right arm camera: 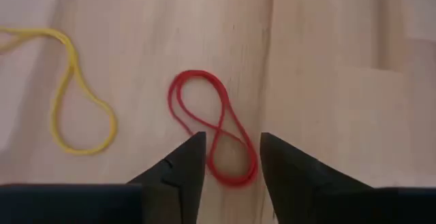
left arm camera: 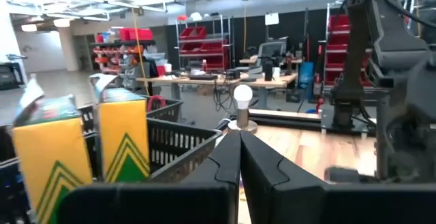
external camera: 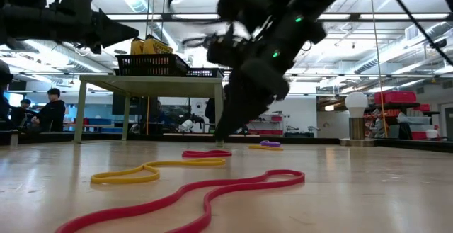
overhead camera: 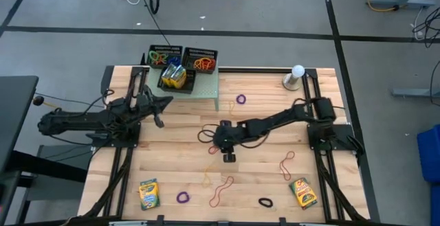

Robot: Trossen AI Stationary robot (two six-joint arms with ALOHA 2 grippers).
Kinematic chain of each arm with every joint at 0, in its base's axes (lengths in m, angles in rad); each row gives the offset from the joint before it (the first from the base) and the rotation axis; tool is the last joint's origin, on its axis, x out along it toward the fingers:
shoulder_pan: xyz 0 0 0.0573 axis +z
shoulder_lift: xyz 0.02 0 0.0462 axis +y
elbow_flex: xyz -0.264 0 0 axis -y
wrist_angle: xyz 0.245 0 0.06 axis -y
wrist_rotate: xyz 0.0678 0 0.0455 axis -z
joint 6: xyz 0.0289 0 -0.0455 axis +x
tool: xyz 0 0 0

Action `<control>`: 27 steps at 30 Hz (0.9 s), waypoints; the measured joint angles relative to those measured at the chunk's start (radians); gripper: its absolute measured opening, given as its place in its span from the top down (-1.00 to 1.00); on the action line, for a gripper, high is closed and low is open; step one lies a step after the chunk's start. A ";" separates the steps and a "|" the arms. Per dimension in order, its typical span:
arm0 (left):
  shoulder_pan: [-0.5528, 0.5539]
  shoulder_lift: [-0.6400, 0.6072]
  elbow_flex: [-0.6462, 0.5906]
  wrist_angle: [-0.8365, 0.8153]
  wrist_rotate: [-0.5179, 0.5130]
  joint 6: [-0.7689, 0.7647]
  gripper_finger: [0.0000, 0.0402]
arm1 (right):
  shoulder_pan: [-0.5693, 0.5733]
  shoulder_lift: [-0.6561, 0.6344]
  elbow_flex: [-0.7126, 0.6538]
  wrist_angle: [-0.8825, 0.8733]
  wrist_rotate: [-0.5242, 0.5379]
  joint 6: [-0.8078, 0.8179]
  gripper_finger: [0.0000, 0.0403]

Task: Pick & Place Office Desk Supplies
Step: Put the red rubber band into the top right black bin

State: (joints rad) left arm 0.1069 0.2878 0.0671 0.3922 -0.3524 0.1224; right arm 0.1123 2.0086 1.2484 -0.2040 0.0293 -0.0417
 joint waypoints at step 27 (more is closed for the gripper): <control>0.004 0.002 -0.004 -0.001 -0.009 -0.076 0.94 | 0.048 0.051 0.096 -0.158 -0.008 -0.019 0.98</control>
State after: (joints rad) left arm 0.1108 0.2895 0.0635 0.3909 -0.3614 0.0463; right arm 0.1598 2.0601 1.3442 -0.3619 0.0212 -0.0608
